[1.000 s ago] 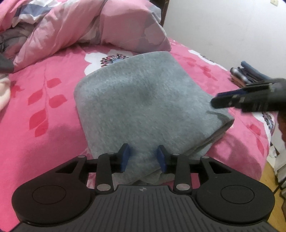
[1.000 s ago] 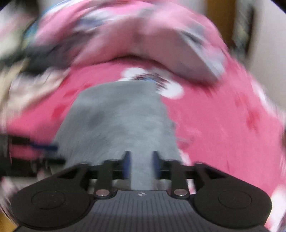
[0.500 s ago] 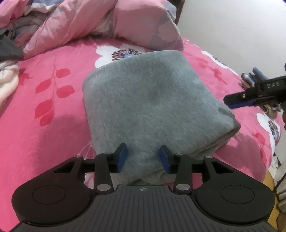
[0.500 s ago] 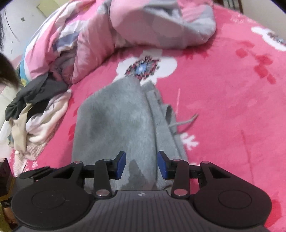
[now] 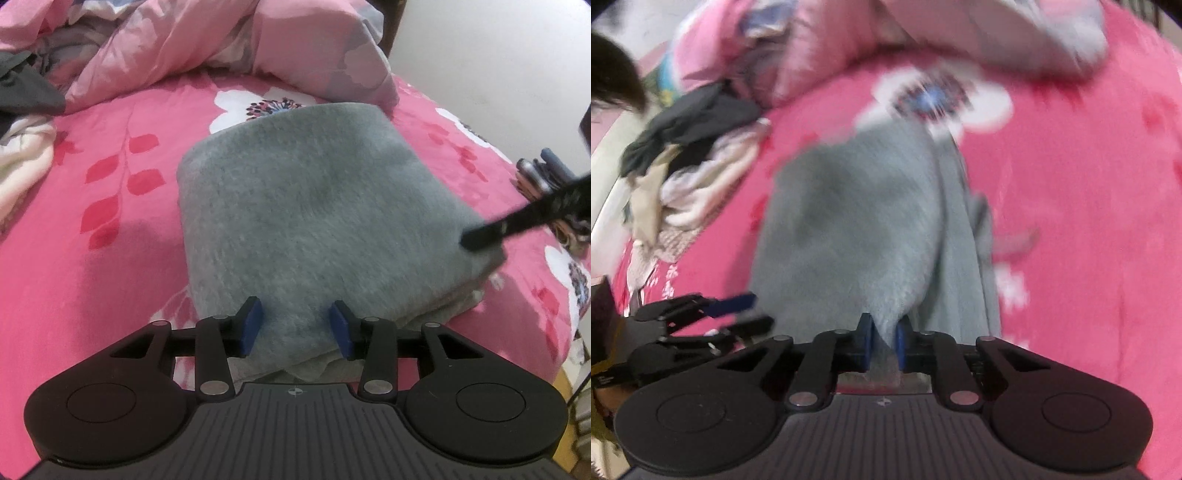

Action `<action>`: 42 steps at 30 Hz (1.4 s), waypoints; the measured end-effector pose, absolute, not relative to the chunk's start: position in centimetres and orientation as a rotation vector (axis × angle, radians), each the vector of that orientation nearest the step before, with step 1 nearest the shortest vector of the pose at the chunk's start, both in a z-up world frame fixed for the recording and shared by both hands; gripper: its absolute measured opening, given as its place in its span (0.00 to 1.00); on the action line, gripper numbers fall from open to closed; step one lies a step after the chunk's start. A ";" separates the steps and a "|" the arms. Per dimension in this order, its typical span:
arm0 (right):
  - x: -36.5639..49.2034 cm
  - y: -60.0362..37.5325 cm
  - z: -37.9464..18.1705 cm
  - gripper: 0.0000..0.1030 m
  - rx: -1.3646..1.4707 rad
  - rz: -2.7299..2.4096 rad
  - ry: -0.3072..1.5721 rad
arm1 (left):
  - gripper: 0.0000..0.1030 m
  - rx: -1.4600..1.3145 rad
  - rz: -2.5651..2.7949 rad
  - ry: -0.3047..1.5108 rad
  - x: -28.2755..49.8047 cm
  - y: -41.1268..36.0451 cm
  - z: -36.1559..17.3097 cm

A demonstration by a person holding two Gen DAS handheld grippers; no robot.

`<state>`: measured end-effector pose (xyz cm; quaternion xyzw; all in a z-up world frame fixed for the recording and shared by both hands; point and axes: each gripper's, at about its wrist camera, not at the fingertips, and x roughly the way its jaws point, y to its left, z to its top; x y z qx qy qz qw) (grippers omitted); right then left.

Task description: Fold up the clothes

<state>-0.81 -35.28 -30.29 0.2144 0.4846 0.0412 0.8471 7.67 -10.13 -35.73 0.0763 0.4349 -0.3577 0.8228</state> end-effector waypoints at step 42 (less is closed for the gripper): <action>5.1 -42.6 -34.2 0.45 0.629 -0.082 0.890 | 0.52 0.294 -0.842 0.842 3.8 -12.7 -36.8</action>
